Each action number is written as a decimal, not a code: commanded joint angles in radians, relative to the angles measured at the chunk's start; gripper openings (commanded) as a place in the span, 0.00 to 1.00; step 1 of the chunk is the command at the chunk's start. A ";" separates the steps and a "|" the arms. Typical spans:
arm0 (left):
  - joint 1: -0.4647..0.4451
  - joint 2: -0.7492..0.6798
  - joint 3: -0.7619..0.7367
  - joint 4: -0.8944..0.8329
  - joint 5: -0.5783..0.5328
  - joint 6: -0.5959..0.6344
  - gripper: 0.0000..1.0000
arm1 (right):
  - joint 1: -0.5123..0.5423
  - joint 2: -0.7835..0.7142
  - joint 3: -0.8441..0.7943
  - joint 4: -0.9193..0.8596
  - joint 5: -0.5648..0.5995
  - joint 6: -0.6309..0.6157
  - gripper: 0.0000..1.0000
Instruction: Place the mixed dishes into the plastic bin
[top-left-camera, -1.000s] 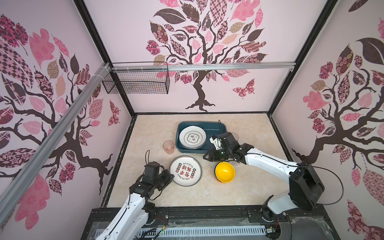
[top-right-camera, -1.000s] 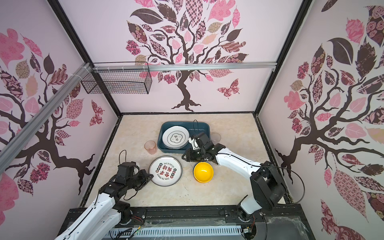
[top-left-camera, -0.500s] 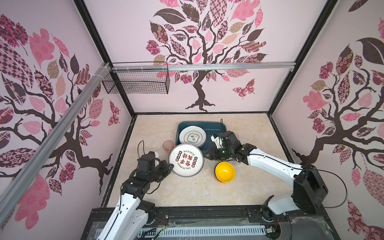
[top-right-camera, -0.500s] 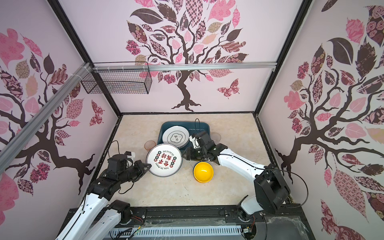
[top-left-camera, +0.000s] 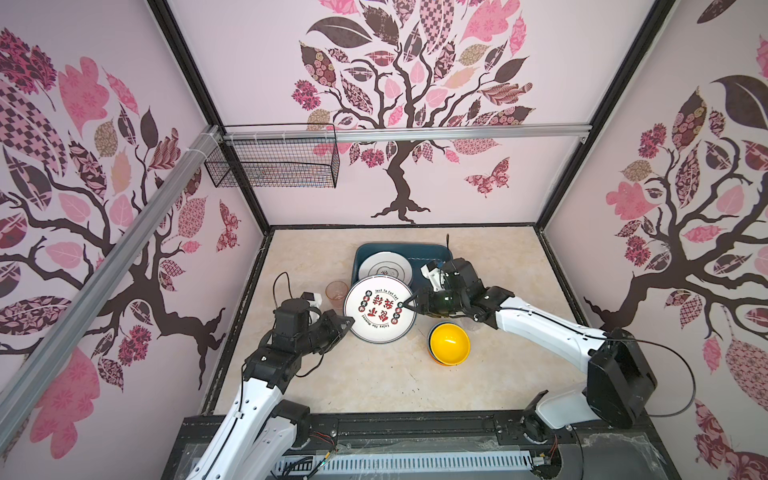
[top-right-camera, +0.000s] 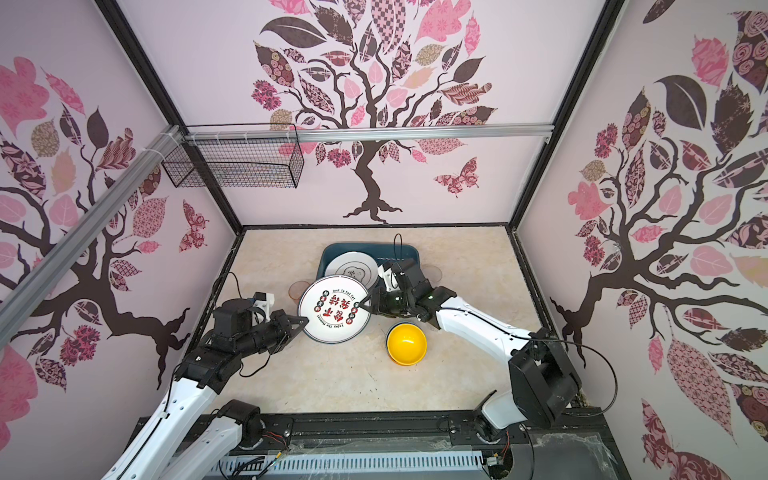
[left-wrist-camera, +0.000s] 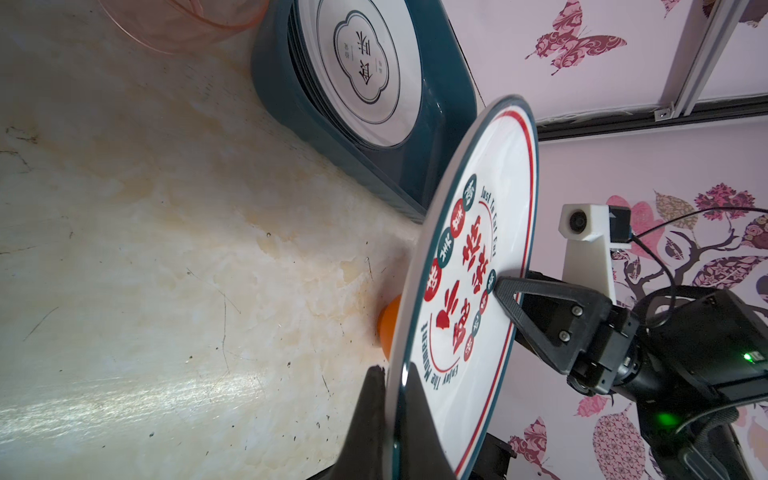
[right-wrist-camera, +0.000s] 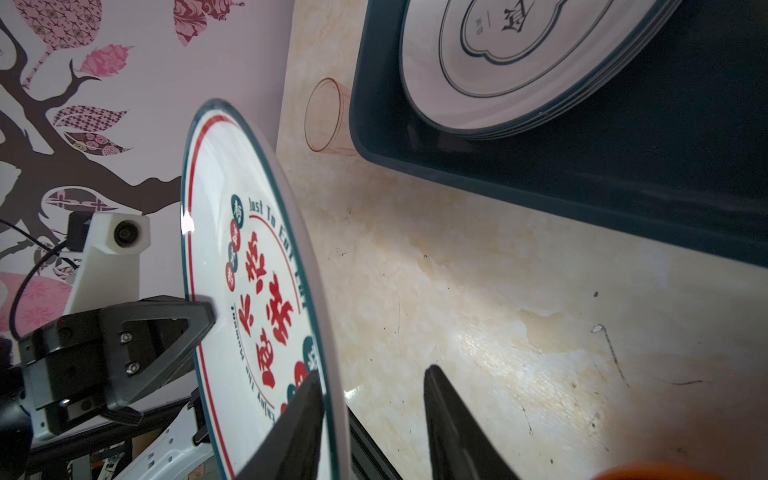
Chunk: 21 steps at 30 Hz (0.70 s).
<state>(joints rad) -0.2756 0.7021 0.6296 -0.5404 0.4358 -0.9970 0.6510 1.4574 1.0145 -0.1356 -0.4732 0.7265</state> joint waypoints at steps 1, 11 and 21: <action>-0.002 -0.008 0.047 0.091 0.041 -0.016 0.00 | -0.009 -0.029 0.032 0.026 -0.023 0.023 0.35; -0.002 0.010 0.053 0.081 0.006 -0.022 0.18 | -0.071 -0.042 0.009 0.081 -0.039 0.072 0.08; -0.001 0.006 0.064 0.007 -0.029 0.015 0.43 | -0.168 -0.013 0.051 0.075 0.023 0.058 0.04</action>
<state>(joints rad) -0.2756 0.7223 0.6502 -0.5064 0.4259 -1.0100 0.4973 1.4502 1.0183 -0.0746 -0.4740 0.7883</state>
